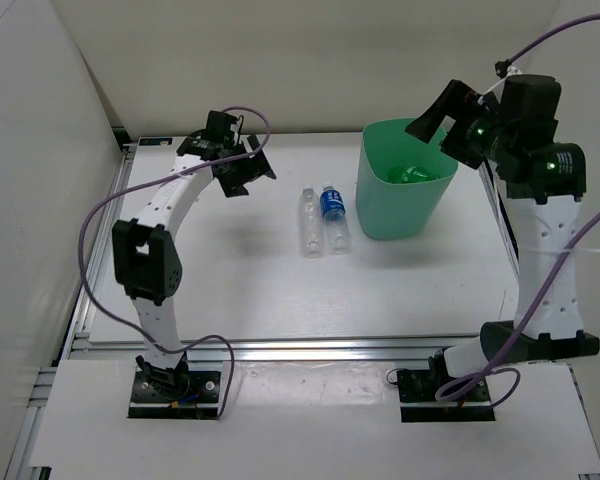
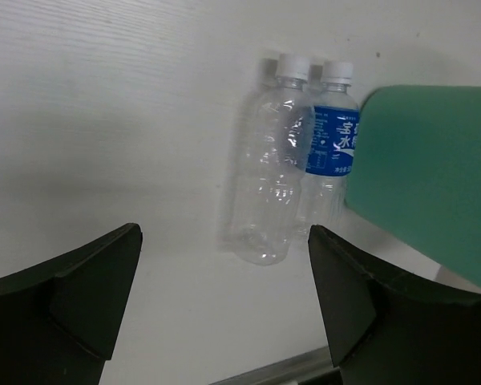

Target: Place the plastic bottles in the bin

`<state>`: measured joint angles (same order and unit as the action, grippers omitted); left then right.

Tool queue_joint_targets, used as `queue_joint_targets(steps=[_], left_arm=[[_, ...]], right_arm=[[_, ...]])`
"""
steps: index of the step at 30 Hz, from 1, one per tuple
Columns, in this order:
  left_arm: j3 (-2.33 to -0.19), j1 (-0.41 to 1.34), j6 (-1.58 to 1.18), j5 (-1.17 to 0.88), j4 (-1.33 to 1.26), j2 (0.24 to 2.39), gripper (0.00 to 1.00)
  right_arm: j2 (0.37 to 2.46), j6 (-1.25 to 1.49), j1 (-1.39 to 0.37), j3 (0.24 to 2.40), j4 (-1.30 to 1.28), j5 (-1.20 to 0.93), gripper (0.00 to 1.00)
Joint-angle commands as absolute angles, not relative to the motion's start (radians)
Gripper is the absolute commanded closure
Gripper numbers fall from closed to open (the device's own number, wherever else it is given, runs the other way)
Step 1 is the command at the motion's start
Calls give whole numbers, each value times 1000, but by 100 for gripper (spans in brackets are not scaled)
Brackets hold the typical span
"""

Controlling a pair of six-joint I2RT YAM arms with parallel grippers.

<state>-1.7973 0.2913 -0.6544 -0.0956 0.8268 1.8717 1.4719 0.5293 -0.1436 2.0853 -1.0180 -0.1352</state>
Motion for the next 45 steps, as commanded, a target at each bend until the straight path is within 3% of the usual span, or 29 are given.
queue_joint_targets(steps=[1,2,7,29,33,35,38,45], left_arm=[[-1882,273,-706,-401,807,2024,4],[-1978,273,-693,-441,822,2075,0],[-2250,344,-569,-512,884,2282,0],[-2241,419,-563,-535,956,2555,0],[-2241,419,-563,-577,925,2579,11],[-2241,419,-563,-577,925,2579,34],[-2230,401,-587,-528,925,2534,59],[-2302,305,-764,-484,717,2295,60]], right_arm=[[1416,531,-127,2085,-1028,-239,0],[1395,531,-127,2060,-1019,-262,0],[1394,545,-127,2010,-999,-360,0],[1325,459,-75,1962,-1019,-212,0],[1315,459,-75,1944,-1019,-212,0],[1315,459,-75,1944,-1019,-221,0],[1306,459,-75,1925,-1019,-210,0],[1275,459,-75,1888,-1019,-189,0]])
